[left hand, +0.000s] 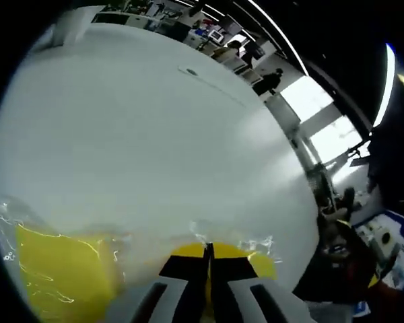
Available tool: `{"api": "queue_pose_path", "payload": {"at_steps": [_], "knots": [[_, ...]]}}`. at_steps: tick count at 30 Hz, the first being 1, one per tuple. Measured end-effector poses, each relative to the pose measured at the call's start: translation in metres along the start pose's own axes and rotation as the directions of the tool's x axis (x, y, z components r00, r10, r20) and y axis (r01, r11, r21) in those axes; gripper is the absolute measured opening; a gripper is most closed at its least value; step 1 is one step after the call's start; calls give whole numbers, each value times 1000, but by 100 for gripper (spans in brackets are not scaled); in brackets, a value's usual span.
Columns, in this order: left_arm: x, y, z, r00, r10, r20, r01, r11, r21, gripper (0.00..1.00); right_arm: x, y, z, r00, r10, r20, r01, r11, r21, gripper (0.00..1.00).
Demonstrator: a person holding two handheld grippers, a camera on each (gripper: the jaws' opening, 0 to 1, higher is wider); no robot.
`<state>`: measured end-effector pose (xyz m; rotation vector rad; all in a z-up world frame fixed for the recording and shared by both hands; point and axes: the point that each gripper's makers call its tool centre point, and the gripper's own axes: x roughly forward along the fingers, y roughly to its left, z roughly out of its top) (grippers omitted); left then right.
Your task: Compare the silicone blocks by pressing each to a similar depth, holding the contact briefly, and releasing to observe deformation and rebound differences across the visible hardness samples.
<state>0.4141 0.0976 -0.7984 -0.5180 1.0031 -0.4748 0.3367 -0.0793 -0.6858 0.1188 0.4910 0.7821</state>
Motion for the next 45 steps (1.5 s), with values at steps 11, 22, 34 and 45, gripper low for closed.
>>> {"api": "queue_pose_path", "payload": {"at_steps": [11, 22, 34, 45], "knots": [[-8, -3, -8, 1000, -23, -19, 22, 999, -46, 0, 5, 5, -1, 1000, 18, -7, -18, 1000, -13, 96], [-20, -43, 14, 981, -174, 92, 187, 968, -165, 0, 1, 0, 7, 1000, 2, 9, -1, 1000, -23, 96], [-41, -79, 49, 938, -305, 164, 318, 947, -57, 0, -1, 2, 10, 1000, -10, 18, 10, 1000, -23, 96], [-57, -107, 62, 936, -336, 108, 305, 924, 229, 0, 1, 8, 13, 1000, -4, 28, 5, 1000, -31, 96]]}}
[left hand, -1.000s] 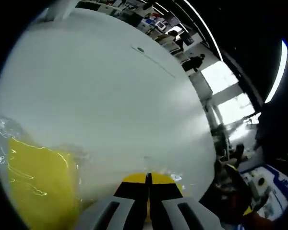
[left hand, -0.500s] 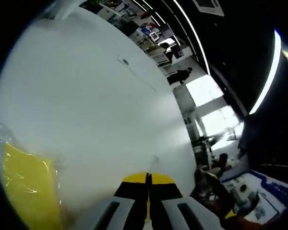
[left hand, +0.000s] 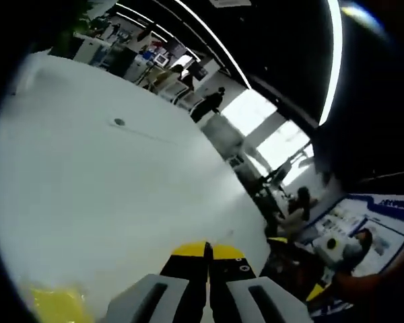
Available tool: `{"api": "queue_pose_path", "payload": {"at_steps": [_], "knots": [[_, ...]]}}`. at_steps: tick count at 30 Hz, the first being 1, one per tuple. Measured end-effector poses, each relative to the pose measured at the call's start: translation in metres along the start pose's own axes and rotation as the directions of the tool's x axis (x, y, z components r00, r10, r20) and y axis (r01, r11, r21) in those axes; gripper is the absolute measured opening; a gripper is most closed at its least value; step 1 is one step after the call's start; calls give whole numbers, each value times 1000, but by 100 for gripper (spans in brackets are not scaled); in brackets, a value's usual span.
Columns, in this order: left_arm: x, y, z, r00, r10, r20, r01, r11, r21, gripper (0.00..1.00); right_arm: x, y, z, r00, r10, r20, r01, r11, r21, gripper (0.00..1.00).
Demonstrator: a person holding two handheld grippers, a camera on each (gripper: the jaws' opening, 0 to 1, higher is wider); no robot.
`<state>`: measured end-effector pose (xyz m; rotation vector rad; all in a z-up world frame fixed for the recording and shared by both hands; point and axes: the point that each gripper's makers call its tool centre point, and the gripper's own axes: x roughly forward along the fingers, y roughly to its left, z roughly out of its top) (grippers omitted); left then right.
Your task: Compare the silicone blocks by pressing each to a similar depth, holding the contact briefly, and releasing to observe deformation and rebound differences across the visible hardness samples.
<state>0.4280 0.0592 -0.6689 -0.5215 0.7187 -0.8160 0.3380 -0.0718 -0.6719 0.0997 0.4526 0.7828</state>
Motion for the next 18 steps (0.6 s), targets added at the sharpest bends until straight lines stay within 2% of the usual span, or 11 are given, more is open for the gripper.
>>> {"api": "queue_pose_path", "payload": {"at_steps": [2, 9, 13, 18], "knots": [[-2, -4, 2, 1000, -17, -12, 18, 998, 59, 0, -1, -1, 0, 1000, -2, -1, 2, 1000, -4, 96], [-9, -18, 15, 1000, -26, 6, 25, 994, 102, 0, -6, -7, 3, 1000, -14, 2, 14, 1000, -7, 96], [-14, -29, 35, 998, -26, 59, 17, 988, 151, 0, -5, -7, 9, 1000, -12, 9, 12, 1000, -9, 96], [-22, -57, 62, 992, -78, 103, 57, 979, 196, 0, 0, -7, 22, 1000, 5, 30, -4, 1000, -20, 96]]}}
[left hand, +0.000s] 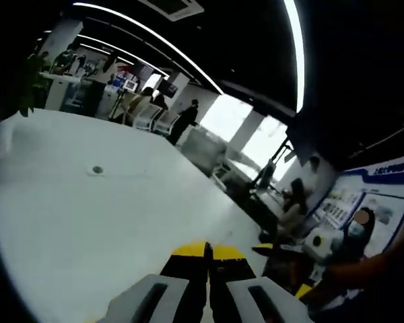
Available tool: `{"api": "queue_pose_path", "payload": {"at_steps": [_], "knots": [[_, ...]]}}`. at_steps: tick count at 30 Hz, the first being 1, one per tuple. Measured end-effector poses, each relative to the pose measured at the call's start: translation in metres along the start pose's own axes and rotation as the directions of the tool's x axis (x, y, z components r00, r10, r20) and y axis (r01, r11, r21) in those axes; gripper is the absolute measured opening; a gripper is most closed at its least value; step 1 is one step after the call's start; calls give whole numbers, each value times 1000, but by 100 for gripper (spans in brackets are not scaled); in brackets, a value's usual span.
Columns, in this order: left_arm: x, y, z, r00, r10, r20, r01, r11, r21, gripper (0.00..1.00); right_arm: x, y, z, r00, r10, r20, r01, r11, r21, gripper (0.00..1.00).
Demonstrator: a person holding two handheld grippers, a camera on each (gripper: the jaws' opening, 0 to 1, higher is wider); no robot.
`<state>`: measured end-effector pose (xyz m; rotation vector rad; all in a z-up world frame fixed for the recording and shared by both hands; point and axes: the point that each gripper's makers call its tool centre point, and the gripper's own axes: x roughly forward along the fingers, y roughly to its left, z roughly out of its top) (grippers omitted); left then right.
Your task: Compare the silicone blocks by pressing each to a similar depth, holding the contact briefly, and releasing to observe deformation and rebound differences across the visible hardness samples.
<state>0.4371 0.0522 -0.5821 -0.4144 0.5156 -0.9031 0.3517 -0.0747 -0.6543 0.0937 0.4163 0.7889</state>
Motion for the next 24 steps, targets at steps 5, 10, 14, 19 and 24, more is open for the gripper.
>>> {"api": "queue_pose_path", "payload": {"at_steps": [5, 10, 14, 19, 24], "knots": [[-4, -14, 21, 1000, -28, 10, 28, 999, 44, 0, 4, -6, 15, 1000, 14, 23, -13, 1000, -22, 96], [-7, -26, 29, 999, -42, 10, 41, 996, 74, 0, 4, -13, 31, 998, 15, 54, -13, 999, -37, 96], [-10, -35, 33, 998, -63, 8, 63, 995, 78, 0, 3, -18, 52, 991, 20, 135, -16, 999, -32, 96], [-17, -49, 42, 995, -100, 19, 99, 993, 62, 0, 7, -10, 59, 989, 64, 131, -57, 997, -58, 96], [-25, -60, 50, 992, -121, 43, 119, 992, 48, 0, 9, -5, 67, 986, 74, 147, -60, 994, -95, 96]]}}
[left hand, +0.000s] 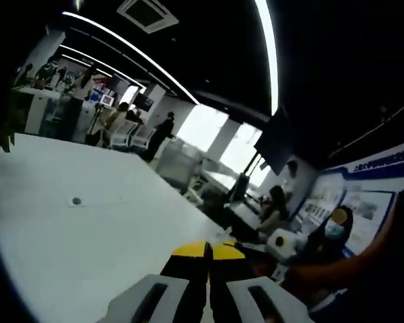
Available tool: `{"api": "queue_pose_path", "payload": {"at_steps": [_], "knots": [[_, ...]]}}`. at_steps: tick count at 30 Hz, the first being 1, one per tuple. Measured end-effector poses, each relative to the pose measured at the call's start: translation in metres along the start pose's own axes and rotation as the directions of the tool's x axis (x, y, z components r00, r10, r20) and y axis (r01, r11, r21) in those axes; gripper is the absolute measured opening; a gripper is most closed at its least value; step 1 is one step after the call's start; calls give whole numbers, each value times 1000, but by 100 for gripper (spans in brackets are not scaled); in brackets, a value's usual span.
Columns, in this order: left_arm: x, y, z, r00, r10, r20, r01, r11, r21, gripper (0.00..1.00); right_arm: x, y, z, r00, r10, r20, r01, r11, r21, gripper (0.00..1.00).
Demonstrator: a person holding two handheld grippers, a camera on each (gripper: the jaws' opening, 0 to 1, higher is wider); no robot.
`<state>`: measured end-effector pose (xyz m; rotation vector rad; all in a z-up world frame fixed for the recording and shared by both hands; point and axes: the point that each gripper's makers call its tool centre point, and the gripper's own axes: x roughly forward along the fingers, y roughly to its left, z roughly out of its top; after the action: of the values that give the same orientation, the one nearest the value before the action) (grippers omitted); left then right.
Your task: Compare the silicone blocks by pressing each to a similar depth, holding the contact briefly, and releasing to observe deformation and rebound differences across the visible hardness samples.
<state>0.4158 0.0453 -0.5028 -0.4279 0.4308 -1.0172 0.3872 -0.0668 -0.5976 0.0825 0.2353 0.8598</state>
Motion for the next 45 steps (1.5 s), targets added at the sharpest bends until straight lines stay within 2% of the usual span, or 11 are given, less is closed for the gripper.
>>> {"api": "queue_pose_path", "payload": {"at_steps": [4, 11, 15, 22, 24, 25, 26, 30, 34, 42, 45], "knots": [[-2, -3, 2, 1000, 0, 2, 0, 1000, 1, 0, 4, 2, 9, 1000, 13, 21, -12, 1000, -5, 96], [-8, -16, 9, 999, -31, 10, 31, 999, -8, 0, 19, 16, 31, 995, 89, 39, -87, 995, -55, 96], [-10, -25, 12, 999, -52, 12, 52, 999, -9, 0, 31, 26, 47, 986, 147, 75, -144, 989, -45, 96], [-11, -33, 17, 997, -63, 32, 64, 998, -20, 0, 51, 46, 54, 968, 239, 81, -238, 971, -25, 96], [-11, -35, 17, 997, -76, 30, 77, 996, -34, 0, 53, 52, 52, 958, 277, 70, -276, 961, -22, 87], [-11, -36, 17, 996, -79, 29, 81, 996, -41, 0, 55, 50, 54, 961, 266, 76, -264, 964, -32, 83], [-11, -38, 17, 996, -89, 26, 90, 994, -56, 0, 57, 51, 57, 954, 281, 102, -279, 960, -29, 83], [-11, -41, 16, 995, -96, 27, 98, 993, -63, 0, 60, 53, 62, 941, 312, 133, -317, 948, 16, 77], [-11, -44, 16, 994, -102, 26, 103, 993, -64, 0, 60, 52, 68, 935, 317, 158, -330, 942, 57, 75], [-10, -46, 17, 994, -107, 31, 110, 991, -76, 0, 61, 61, 71, 922, 361, 140, -367, 930, 18, 70], [-10, -47, 18, 993, -113, 35, 115, 990, -81, 0, 60, 67, 72, 913, 385, 133, -389, 921, 9, 64]]}}
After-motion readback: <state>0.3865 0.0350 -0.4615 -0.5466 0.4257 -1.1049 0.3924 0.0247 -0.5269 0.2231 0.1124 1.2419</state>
